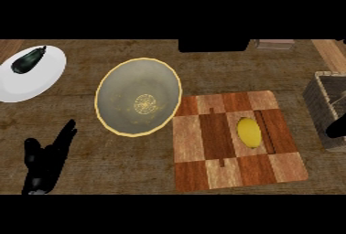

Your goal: Pick the lemon from the cutting board and place it in the basket

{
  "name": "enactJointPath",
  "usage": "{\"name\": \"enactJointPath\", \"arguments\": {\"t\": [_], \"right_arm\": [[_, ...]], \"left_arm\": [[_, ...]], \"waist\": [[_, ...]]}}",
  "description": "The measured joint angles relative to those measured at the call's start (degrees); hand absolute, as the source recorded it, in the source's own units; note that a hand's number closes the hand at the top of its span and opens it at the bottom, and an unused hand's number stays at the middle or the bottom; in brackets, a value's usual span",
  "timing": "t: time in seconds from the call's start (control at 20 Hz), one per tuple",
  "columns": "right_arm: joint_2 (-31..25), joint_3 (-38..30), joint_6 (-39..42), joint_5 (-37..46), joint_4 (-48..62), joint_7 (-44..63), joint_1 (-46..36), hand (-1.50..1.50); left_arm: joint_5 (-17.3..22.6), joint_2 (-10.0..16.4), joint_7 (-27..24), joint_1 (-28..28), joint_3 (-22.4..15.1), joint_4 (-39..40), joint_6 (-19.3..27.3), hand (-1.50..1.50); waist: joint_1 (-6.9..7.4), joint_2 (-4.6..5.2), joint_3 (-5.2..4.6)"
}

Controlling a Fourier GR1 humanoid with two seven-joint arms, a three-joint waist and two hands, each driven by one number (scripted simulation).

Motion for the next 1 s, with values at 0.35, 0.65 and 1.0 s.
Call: {"name": "enactJointPath", "arguments": {"t": [0.35,0.65,1.0], "right_arm": [[-7.5,-2.2,13.4,-8.8,0.9,3.7,-2.7,-1.50],[-8.5,-4.1,15.0,-11.2,-0.6,4.1,0.2,-1.50],[-4.1,-4.7,12.4,-7.7,-3.8,4.3,6.1,-1.50]], "left_arm": [[-0.6,-0.8,0.7,-0.7,0.1,0.0,0.0,0.00],[-1.8,-1.8,0.3,-0.6,0.0,0.2,-0.1,0.00],[-2.3,-2.2,1.1,-1.0,0.4,0.3,-0.8,0.00]], "waist": [[0.50,0.23,0.06],[0.69,0.30,0.22],[1.00,0.41,0.33]]}}
